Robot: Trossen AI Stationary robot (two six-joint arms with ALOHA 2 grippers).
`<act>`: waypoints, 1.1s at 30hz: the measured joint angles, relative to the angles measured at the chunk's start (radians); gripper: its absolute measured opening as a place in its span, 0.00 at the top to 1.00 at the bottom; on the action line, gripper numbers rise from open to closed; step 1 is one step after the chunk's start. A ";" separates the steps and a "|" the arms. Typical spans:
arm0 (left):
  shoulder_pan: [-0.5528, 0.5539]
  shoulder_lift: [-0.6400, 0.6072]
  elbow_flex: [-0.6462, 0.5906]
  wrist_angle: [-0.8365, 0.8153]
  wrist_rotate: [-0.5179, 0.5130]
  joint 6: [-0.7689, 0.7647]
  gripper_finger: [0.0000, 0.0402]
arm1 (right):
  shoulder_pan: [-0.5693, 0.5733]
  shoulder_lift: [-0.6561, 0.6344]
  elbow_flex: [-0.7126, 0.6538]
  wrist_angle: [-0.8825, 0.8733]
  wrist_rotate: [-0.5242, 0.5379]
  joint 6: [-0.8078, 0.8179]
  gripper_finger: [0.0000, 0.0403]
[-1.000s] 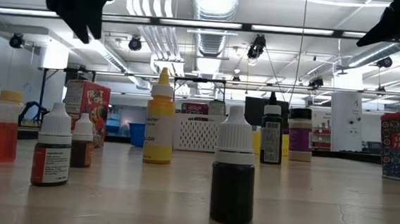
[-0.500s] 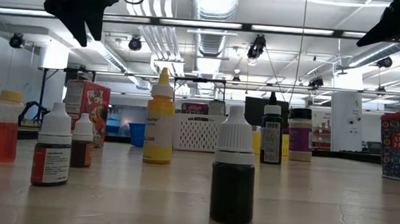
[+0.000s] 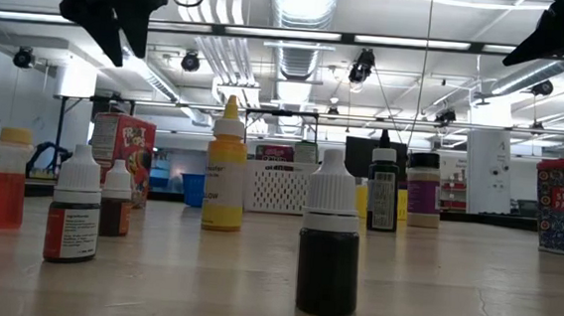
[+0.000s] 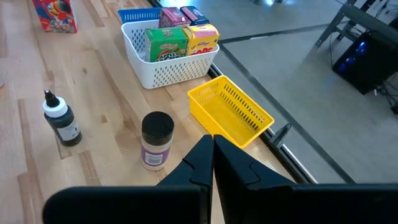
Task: Pick & Place Kitchen Items
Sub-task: Put the red cereal box into the white bin
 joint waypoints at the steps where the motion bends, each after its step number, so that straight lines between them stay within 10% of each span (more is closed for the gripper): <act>1: 0.000 0.005 0.000 0.000 0.009 -0.006 0.32 | 0.000 0.000 0.000 0.000 0.000 -0.001 0.98; 33: 0.124 0.304 0.004 -0.001 0.148 -0.063 0.32 | 0.000 0.000 0.000 0.000 0.000 0.001 0.98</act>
